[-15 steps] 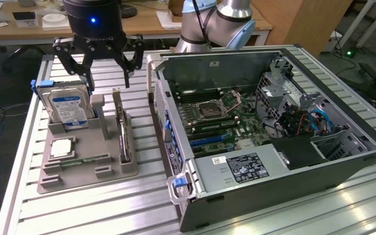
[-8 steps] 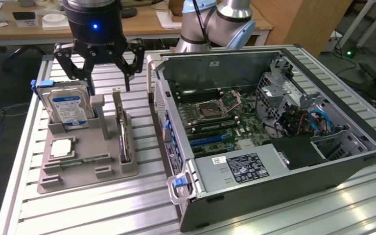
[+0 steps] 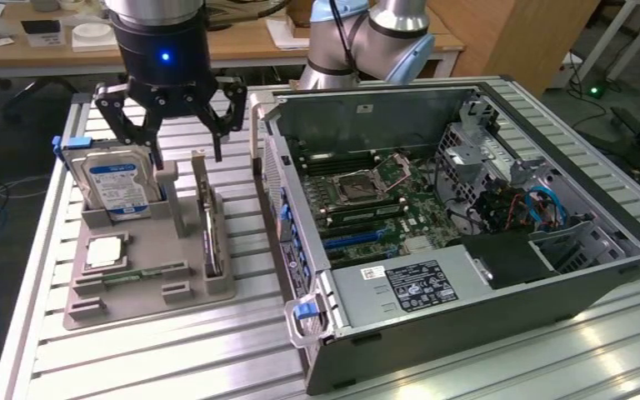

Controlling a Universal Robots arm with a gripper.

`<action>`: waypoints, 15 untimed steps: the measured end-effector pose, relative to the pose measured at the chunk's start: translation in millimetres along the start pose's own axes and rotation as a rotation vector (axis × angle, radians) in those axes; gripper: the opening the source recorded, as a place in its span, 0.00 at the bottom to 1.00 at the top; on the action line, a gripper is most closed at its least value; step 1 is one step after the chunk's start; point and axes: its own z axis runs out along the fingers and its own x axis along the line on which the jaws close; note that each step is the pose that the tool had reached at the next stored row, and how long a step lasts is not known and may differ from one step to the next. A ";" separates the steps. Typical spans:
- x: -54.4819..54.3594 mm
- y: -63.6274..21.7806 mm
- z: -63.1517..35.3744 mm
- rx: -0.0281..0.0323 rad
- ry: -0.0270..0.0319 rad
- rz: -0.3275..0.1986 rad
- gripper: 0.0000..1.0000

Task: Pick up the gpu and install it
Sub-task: 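Pick up the gpu and move the gpu toward the slot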

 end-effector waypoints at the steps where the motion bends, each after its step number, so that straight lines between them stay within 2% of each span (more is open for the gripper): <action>1: 0.0 -0.2 1.2 0.0000 0.0001 -0.001 0.71; 15: 0.3 -2.6 24.0 0.0000 0.0003 -0.004 0.71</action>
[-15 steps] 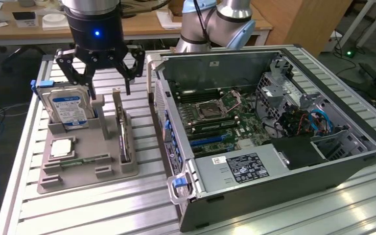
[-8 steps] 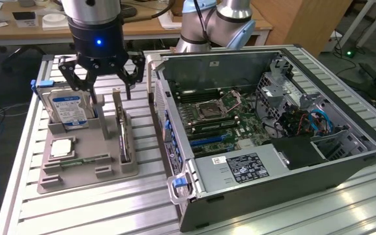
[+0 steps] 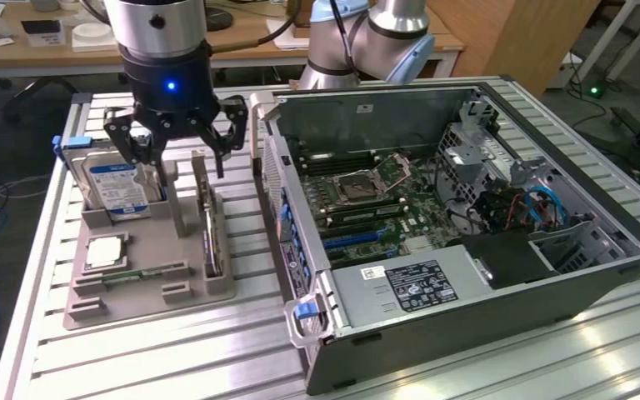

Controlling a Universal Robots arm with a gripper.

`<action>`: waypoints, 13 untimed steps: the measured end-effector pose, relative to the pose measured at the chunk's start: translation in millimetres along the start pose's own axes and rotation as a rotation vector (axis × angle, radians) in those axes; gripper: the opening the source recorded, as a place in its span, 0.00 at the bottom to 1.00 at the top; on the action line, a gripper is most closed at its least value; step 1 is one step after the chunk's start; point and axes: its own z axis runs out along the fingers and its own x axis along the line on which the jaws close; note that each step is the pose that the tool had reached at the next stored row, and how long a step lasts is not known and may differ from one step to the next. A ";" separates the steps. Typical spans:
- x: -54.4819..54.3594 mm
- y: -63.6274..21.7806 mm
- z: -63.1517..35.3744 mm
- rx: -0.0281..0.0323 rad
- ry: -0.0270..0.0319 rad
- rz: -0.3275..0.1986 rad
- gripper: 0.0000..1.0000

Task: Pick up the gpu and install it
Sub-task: 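Pick up the gpu and move the gpu toward the slot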

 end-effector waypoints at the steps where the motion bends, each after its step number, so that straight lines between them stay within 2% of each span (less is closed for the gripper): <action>1: 0.0 -0.1 1.2 -0.0001 -0.0001 0.000 0.71; 13: 0.2 -1.6 18.3 -0.0001 0.0000 -0.001 0.71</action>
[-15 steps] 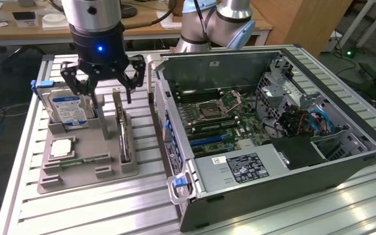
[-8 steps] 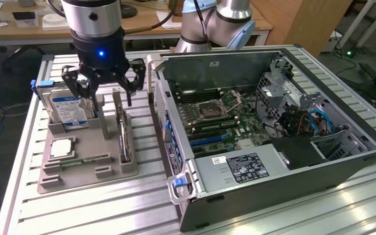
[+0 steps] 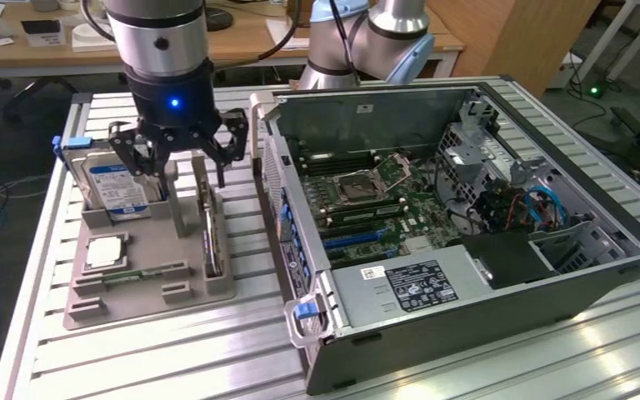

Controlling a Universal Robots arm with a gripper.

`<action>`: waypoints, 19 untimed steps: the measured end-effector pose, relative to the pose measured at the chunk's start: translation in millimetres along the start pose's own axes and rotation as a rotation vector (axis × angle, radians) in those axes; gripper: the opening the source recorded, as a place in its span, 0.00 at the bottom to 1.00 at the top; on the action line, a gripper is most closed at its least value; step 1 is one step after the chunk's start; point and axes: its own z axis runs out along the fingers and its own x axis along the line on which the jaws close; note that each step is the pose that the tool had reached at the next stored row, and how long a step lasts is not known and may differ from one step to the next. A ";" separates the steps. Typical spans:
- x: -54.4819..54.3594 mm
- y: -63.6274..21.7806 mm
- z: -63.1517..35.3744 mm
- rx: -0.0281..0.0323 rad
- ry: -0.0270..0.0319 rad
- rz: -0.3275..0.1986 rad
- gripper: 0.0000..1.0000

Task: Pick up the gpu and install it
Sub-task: 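Pick up the gpu and move the gpu toward the slot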

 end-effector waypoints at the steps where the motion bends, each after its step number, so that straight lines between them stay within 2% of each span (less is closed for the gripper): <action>1: -0.1 -0.1 1.5 0.0000 0.0000 0.000 0.71; 13: -5.7 -1.6 16.1 0.0001 -0.0005 -0.001 0.71; 19: -5.6 -7.2 20.8 0.0006 -0.0009 0.006 0.71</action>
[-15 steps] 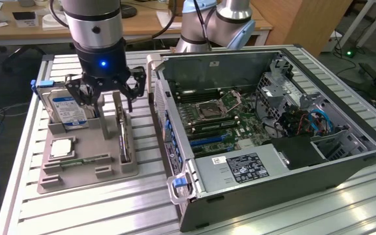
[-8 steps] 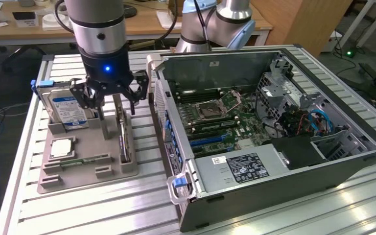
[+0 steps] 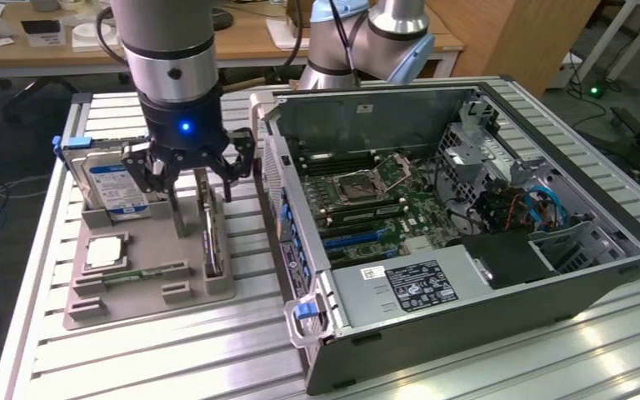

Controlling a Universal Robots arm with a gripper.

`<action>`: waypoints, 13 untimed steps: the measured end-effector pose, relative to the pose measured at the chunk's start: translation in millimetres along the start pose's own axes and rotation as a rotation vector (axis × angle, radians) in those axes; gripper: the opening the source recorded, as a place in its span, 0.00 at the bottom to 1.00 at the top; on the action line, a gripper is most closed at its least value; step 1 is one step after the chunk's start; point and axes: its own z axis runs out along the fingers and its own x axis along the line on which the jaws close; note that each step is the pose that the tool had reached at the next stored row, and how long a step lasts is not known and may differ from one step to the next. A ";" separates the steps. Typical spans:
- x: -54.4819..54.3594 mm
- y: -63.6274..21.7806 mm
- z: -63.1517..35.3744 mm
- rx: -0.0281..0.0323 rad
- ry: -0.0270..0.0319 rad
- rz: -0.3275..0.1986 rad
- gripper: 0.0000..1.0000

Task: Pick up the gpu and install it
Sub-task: 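Pick up the gpu and move the gpu toward the slot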

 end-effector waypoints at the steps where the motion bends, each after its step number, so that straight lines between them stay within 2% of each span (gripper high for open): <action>1: 0.0 -0.8 0.8 0.0000 -0.0002 0.001 0.71; 13: -0.1 -1.5 11.4 0.0003 0.0001 0.001 0.71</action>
